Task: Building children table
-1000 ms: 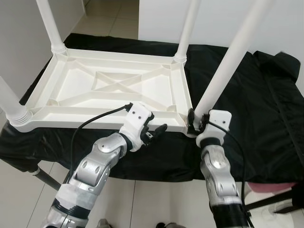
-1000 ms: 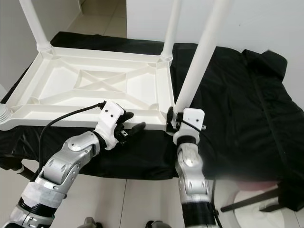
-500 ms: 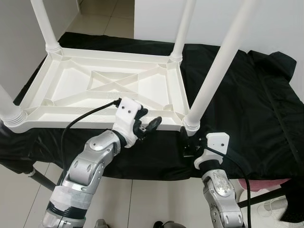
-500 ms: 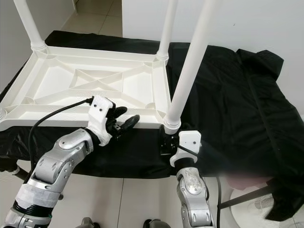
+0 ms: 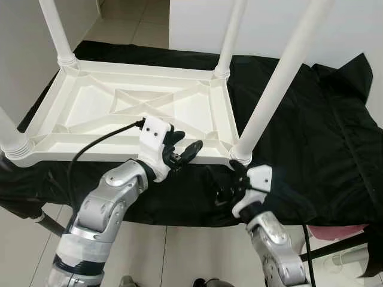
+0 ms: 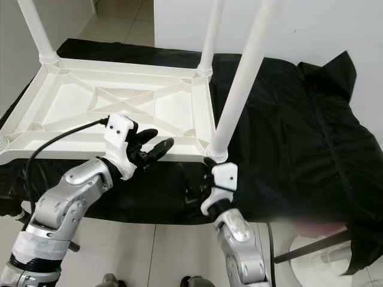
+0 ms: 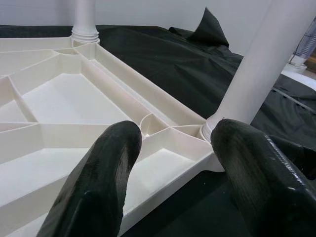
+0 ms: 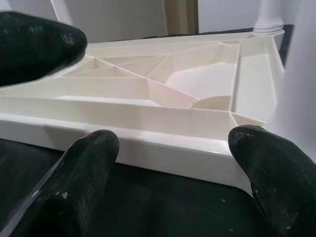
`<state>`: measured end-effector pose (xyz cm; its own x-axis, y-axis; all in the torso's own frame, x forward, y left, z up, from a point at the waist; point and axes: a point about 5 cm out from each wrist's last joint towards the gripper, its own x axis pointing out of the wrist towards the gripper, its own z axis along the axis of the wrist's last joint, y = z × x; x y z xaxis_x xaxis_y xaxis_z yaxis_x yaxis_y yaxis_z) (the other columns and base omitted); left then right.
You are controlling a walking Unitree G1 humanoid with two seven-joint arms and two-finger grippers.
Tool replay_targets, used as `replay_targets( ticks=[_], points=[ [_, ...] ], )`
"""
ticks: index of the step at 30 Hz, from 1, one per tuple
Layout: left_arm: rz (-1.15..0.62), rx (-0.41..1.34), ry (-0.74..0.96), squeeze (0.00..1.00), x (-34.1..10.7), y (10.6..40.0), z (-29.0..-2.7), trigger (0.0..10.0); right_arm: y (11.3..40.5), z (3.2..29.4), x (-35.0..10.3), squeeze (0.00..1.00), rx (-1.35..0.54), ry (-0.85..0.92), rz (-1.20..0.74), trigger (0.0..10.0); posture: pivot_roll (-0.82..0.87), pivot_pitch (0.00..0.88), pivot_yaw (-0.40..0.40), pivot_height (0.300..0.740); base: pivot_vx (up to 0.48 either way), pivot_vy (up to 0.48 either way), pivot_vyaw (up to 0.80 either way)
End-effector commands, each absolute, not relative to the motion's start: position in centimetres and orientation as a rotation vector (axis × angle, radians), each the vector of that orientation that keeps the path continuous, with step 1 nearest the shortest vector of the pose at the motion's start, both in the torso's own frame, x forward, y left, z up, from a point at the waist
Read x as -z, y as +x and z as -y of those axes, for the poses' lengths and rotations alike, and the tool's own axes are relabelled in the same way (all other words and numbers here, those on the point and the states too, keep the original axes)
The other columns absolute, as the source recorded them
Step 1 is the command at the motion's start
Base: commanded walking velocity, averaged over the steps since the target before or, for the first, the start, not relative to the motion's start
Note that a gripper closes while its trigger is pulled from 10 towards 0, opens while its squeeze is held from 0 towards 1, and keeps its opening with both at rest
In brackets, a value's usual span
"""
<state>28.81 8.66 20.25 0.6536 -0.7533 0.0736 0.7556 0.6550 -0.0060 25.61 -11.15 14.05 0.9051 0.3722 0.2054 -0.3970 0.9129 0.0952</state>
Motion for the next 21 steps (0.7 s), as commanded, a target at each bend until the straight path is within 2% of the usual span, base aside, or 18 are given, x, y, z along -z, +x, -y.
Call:
replay_targets(
  ticks=[1,13,21],
  points=[
    [0.052,0.919,-0.036,0.0,-20.0,28.5,-8.7,10.0,25.7,11.3,-13.7,0.0,-0.394,0.146,0.164,10.0,0.0,0.12,-0.061,0.74,0.0,0.0,0.0],
    [0.047,0.88,-0.015,0.0,-20.3,28.2,-9.9,10.0,29.7,11.1,-15.8,0.0,-0.366,0.165,0.233,10.0,0.02,0.143,-0.068,0.74,0.0,0.0,0.0],
    [0.029,0.885,-0.001,0.0,-19.9,27.9,-9.6,10.0,31.3,12.2,-16.1,0.0,-0.262,0.182,0.252,10.0,0.02,0.149,-0.071,0.74,0.0,0.0,0.0]
  ],
)
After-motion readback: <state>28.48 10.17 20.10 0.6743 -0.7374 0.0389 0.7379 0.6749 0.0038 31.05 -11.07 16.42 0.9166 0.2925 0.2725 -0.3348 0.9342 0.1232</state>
